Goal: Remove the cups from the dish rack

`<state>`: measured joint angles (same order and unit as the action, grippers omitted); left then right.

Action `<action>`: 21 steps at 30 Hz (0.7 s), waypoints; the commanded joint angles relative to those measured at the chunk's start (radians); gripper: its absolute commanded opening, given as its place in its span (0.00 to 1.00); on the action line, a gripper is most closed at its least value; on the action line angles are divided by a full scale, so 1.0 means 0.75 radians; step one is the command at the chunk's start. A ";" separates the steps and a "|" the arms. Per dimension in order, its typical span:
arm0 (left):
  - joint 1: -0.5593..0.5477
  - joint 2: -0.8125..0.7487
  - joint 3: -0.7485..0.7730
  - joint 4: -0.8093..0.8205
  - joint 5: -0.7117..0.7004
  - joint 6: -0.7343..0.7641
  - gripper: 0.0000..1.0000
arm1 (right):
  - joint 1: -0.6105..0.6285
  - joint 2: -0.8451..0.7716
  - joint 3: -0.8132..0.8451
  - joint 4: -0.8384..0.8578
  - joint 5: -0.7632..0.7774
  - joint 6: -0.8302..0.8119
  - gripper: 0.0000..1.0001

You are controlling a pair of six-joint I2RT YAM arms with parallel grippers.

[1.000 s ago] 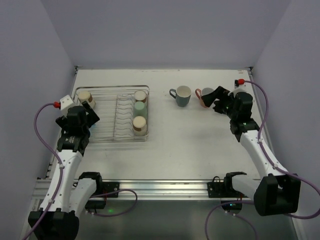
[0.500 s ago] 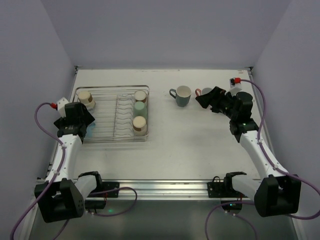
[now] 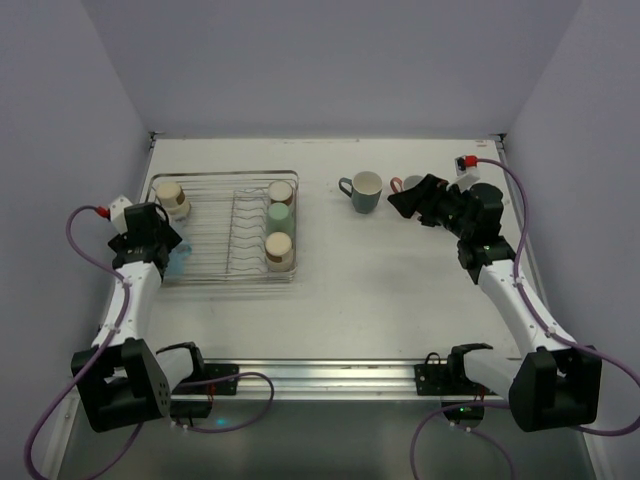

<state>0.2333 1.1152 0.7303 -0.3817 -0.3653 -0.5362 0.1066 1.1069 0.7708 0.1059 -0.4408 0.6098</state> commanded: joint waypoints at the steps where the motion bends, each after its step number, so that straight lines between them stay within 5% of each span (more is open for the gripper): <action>1: 0.012 -0.043 -0.025 0.051 0.067 -0.023 0.30 | 0.009 0.003 0.034 0.049 -0.038 0.001 0.84; 3: 0.012 -0.090 -0.027 0.047 0.116 -0.015 0.09 | 0.011 -0.007 0.036 0.045 -0.038 -0.001 0.84; 5: 0.012 -0.165 -0.023 0.034 0.166 -0.005 0.00 | 0.015 -0.020 0.034 0.045 -0.040 0.003 0.84; 13: 0.010 -0.419 0.051 -0.041 0.460 0.026 0.00 | 0.146 -0.060 0.030 0.104 -0.097 0.095 0.99; 21: 0.004 -0.505 0.067 0.099 0.852 -0.109 0.00 | 0.473 -0.063 0.009 0.376 -0.089 0.269 0.99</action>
<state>0.2352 0.7650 0.7219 -0.4561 0.0574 -0.5442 0.3790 1.0679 0.7708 0.2356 -0.4931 0.7368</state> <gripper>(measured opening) 0.762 0.990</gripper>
